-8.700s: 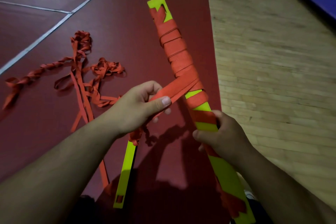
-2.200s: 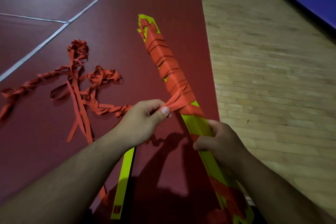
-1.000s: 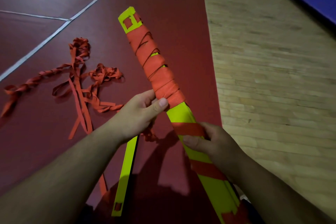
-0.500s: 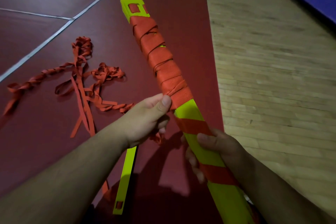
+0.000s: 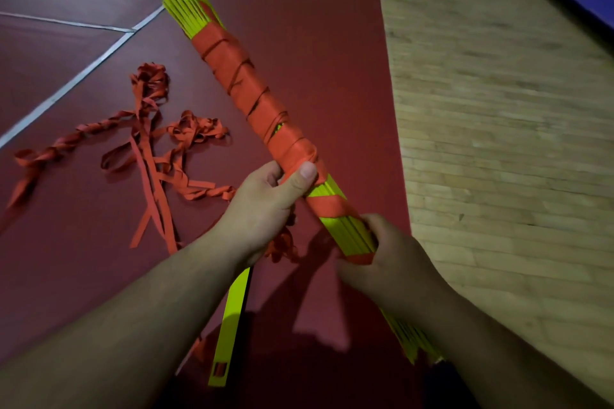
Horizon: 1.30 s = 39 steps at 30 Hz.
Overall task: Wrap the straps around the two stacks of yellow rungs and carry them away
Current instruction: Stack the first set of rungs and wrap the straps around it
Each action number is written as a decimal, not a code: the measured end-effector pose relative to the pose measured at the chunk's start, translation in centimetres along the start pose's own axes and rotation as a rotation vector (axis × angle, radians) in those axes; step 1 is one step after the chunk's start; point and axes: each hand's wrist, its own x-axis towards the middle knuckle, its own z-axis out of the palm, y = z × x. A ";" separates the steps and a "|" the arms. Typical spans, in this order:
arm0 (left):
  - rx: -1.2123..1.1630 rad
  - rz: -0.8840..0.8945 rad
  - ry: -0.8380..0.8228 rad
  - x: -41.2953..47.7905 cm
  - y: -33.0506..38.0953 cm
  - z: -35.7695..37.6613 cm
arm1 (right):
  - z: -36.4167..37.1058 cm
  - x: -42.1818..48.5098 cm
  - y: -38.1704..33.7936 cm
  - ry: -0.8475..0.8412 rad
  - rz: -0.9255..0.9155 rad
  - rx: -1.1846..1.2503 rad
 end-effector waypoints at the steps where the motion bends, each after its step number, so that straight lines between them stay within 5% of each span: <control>1: 0.001 0.014 -0.037 0.2 0.2 -0.4 | -0.2 0.2 0.1 0.012 0.009 0.040; 7: -0.022 0.004 -0.263 0.1 0.7 -1.4 | -0.8 -0.1 0.6 -0.242 -0.004 0.651; 13: -0.292 -0.090 -0.414 -0.7 0.8 -0.1 | -1.0 -0.7 1.2 -0.640 0.054 1.025; 15: -0.262 -0.066 -0.318 -0.8 0.9 0.4 | -1.2 -0.5 1.1 -0.607 0.076 0.943; 19: -0.082 -0.094 -0.025 -0.8 0.9 0.8 | -1.0 0.0 0.5 -0.182 0.071 0.505; 22: -0.059 -0.116 0.115 -0.8 0.3 1.0 | 0.6 -0.4 0.2 -0.089 0.062 0.217; 27: -0.070 -0.046 0.042 -0.5 0.8 0.6 | 1.2 -0.2 0.4 0.135 0.032 0.014; 33: -0.131 -0.145 -0.220 0.0 0.9 -0.9 | -0.2 -0.2 0.3 0.002 -0.007 0.201; 39: -0.143 0.033 -0.430 0.0 0.9 -2.1 | -0.7 -0.2 0.8 -0.339 0.013 0.691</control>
